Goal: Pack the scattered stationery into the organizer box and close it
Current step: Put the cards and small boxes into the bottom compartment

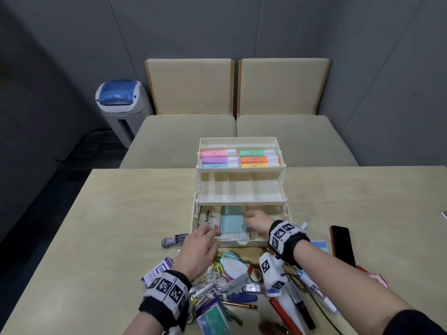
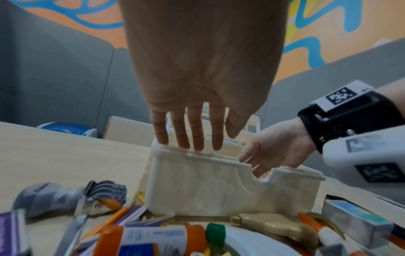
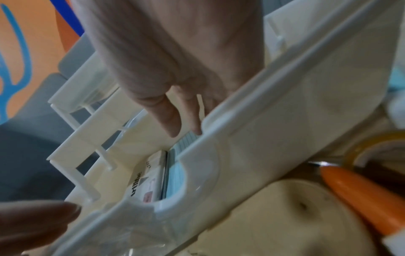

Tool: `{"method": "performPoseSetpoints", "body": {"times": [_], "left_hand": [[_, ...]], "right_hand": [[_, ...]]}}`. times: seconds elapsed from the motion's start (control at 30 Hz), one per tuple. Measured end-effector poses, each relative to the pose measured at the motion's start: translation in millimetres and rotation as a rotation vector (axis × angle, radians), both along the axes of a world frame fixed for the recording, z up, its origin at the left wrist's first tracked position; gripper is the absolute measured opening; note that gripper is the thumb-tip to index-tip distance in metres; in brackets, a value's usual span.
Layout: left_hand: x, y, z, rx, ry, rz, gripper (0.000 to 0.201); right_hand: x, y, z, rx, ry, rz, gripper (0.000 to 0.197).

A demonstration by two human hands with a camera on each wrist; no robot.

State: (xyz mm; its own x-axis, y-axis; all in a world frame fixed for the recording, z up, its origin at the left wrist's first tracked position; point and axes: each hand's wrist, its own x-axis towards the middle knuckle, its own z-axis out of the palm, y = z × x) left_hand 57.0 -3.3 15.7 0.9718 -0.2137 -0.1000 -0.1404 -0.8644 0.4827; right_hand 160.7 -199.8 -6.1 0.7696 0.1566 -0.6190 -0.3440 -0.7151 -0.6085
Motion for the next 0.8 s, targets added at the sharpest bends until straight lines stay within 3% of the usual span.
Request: {"method": "performPoseSetpoints", "body": {"times": [0.1, 0.2, 0.3, 0.5, 0.67, 0.8], "left_hand": [[-3.1, -1.6, -0.3, -0.022, -0.025, 0.013, 0.032], [-11.1, -2.5, -1.9, -0.082, -0.059, 0.060, 0.027], [-24.4, -6.6, -2.9, -0.155, -0.094, 0.089, 0.018], [-48.5, -14.9, -22.7, -0.140, 0.093, 0.000, 0.014], [-58.3, -9.8, -28.4, -0.120, 0.148, 0.044, 0.017], [-66.4, 3.8, -27.0, -0.118, 0.159, 0.125, 0.015]], "right_hand": [[-16.2, -18.5, 14.7, 0.030, -0.177, 0.051, 0.039], [-42.8, -40.7, 30.9, 0.146, -0.364, -0.084, 0.028], [-78.5, -56.5, 31.3, 0.117, -0.503, -0.163, 0.025], [-150.7, -72.0, -2.5, -0.065, -0.434, 0.108, 0.019], [-148.9, -106.1, -15.7, -0.252, -0.487, -0.116, 0.018], [-134.4, -128.9, -16.5, -0.557, -0.459, -0.138, 0.041]]}}
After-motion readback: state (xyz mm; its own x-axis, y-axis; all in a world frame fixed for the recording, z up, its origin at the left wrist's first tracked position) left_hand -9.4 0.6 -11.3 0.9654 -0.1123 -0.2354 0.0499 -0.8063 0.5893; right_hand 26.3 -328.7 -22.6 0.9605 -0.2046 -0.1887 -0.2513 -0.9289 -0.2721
